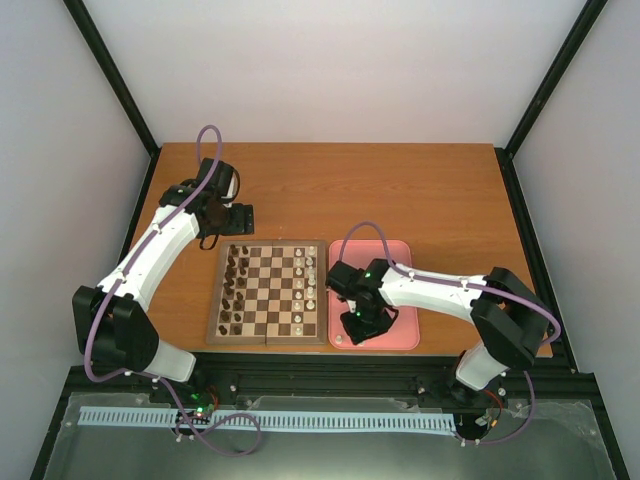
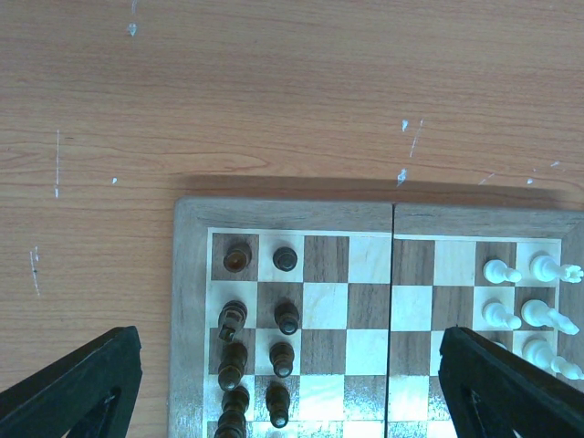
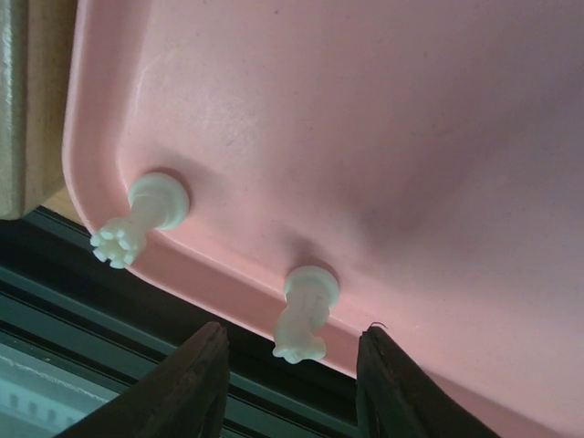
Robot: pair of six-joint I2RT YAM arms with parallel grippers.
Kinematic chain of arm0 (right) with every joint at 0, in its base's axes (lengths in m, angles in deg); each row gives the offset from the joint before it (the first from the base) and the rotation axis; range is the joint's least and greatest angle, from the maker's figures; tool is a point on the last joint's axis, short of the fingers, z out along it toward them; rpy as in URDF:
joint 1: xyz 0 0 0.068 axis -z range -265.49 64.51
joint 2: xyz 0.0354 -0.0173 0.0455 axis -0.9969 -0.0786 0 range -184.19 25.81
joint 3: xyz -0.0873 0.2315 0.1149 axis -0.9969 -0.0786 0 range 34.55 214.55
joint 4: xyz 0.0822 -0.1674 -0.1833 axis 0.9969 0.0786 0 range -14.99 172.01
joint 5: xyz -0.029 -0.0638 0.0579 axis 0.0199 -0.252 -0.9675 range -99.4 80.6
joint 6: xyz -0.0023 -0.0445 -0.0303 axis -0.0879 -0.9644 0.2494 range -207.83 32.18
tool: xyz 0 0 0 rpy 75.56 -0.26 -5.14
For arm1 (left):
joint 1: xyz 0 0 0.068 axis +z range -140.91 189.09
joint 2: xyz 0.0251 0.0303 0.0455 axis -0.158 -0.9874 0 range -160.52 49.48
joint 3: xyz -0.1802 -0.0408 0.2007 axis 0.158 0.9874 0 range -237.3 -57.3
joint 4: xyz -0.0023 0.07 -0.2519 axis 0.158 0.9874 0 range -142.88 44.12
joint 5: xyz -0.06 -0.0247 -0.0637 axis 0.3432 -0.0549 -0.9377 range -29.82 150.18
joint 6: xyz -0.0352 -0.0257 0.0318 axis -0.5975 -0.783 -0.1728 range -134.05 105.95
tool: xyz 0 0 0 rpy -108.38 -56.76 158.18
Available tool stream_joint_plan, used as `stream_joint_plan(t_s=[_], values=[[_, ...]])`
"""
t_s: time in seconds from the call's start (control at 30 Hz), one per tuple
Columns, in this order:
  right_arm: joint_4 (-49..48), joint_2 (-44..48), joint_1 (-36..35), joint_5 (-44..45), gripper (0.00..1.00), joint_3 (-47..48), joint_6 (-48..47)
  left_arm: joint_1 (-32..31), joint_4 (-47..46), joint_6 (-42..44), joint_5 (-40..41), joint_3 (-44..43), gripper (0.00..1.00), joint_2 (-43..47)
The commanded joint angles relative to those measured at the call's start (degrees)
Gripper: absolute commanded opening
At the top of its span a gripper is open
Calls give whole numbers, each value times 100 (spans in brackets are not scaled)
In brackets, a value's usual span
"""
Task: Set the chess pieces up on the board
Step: Pick up the chess piece from the storage box.
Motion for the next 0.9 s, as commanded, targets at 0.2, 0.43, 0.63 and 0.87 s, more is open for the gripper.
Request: stream_joint_plan(t_s=[0.2, 0.43, 0.63, 0.87], values=[[-180, -197, 26, -88, 27, -131, -2, -11, -12, 126, 78, -28, 100, -3], [-109, -340, 32, 31, 11, -24, -32, -11, -24, 124, 45, -36, 100, -39], [448, -299, 35, 453, 3, 471, -57, -11, -33, 115, 19, -57, 100, -51], [835, -681, 29, 431, 3, 1873, -291, -11, -25, 114, -22, -119, 100, -103]])
